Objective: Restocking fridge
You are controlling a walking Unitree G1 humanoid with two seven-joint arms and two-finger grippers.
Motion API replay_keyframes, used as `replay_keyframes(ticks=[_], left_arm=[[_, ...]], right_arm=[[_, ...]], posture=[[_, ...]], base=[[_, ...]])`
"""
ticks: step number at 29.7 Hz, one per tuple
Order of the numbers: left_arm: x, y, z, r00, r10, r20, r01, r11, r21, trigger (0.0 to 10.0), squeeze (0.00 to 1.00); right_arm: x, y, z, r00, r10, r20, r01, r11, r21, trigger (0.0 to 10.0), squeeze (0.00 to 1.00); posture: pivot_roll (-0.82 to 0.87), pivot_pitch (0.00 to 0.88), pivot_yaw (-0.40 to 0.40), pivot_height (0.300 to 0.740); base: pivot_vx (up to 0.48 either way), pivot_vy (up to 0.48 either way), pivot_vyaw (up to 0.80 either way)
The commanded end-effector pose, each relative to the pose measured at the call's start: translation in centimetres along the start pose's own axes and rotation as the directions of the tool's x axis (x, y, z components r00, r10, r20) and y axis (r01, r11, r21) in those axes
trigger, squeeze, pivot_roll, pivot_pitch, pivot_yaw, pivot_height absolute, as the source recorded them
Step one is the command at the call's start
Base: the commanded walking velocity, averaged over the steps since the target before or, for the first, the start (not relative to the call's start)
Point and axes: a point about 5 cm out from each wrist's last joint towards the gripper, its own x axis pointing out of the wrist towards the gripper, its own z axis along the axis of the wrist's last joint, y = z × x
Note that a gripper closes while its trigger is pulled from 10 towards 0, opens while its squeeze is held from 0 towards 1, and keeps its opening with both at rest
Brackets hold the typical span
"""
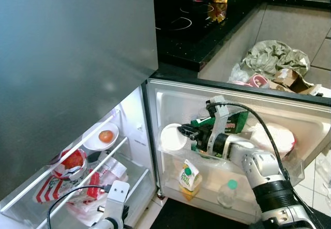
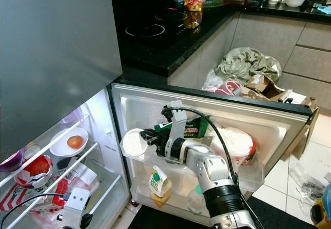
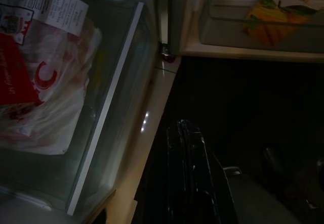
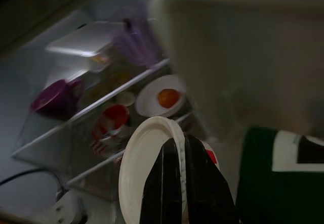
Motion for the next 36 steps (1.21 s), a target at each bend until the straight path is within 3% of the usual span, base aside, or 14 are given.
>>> replay_keyframes(ticks=[1,15,21,36], left_arm=[[-0.3,0.9,-0.4,1.0,0.013,-0.024,-0.012,1.0,0.009,10.0,0.0],[-0.4,1.2,-0.5,0.999,0.016,-0.03,-0.015,1.0,0.009,10.0,0.0],[-0.4,1.3,-0.5,0.999,0.019,-0.029,-0.019,1.0,0.008,10.0,0.0],[-0.3,1.3,-0.4,0.999,0.018,-0.031,-0.018,1.0,0.01,10.0,0.0]], right_arm=[[0.1,-0.8,0.4,0.999,-0.031,0.034,0.029,0.997,0.067,10.0,0.0],[2.8,0.1,-1.3,0.999,0.025,-0.03,-0.018,0.975,0.22,10.0,0.0],[4.2,0.6,-2.0,0.998,0.021,-0.066,-0.006,0.974,0.225,10.0,0.0],[4.8,0.8,-1.9,0.998,0.002,-0.064,0.013,0.974,0.226,10.0,0.0]], posture=[[-0.06,0.061,0.028,0.74],[-0.05,0.057,0.026,0.74],[-0.05,0.058,0.024,0.74],[-0.05,0.059,0.025,0.74]], base=[[0.0,0.0,0.0],[0.0,0.0,0.0],[0.0,0.0,0.0],[0.0,0.0,0.0]])
